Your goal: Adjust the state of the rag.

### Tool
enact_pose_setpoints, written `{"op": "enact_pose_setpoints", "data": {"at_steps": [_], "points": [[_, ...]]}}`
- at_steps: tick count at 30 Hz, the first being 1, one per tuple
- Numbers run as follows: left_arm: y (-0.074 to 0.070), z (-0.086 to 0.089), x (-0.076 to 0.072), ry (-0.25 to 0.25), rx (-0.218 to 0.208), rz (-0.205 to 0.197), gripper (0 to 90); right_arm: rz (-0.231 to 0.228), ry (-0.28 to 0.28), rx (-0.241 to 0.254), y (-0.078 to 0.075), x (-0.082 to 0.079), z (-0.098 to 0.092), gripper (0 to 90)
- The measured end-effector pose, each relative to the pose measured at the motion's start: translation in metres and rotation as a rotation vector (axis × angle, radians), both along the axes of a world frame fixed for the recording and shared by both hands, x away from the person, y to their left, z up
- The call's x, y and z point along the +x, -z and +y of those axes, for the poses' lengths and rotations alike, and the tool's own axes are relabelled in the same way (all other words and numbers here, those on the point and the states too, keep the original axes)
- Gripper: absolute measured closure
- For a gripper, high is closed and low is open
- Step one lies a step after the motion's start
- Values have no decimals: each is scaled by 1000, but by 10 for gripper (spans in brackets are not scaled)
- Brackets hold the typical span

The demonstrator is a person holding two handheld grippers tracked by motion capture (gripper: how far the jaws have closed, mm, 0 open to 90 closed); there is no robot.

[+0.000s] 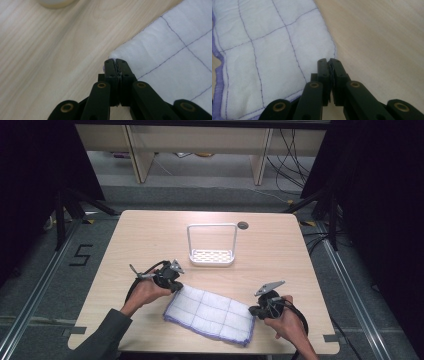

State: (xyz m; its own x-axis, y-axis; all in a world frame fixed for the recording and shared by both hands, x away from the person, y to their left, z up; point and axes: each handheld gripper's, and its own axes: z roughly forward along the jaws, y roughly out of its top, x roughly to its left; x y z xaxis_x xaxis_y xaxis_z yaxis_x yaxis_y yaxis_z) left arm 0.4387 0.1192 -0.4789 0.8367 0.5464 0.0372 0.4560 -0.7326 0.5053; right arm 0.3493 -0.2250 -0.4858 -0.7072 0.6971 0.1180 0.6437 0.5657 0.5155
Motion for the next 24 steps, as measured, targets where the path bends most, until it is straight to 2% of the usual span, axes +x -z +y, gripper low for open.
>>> {"op": "enact_pose_setpoints", "data": {"at_steps": [2,6,10,12,13,15,16,17,20,22,23,24], "points": [[0,-3,2,-1,-6,0,876,-14,-5,-1,0,-4,-1,875],[-1,-12,8,1,-7,5,876,-1,16,8,0,-21,1,874],[0,-14,12,-9,-24,11,871,7,4,-3,-1,-30,1,869],[-1,-12,12,-22,-31,15,837,-10,-8,-8,-1,-29,1,839],[-2,-10,11,-26,-42,17,797,-2,9,-9,-2,-30,2,817],[-8,-5,7,-39,-58,26,738,-21,16,-16,-7,-27,2,763],[-12,-1,6,-46,-64,26,649,-65,5,-16,-14,-22,3,701],[-16,3,3,-55,-80,33,649,-65,5,-16,-14,-22,3,701],[-26,19,-6,-81,-110,37,565,-102,-8,19,-26,-13,8,664],[-29,29,-15,-102,-125,48,529,-135,-25,42,-30,-4,14,649],[-30,34,-19,-106,-128,51,515,-126,-30,53,-33,1,17,644],[-30,38,-24,-122,-140,52,505,-136,-41,54,-35,6,20,636]]}}
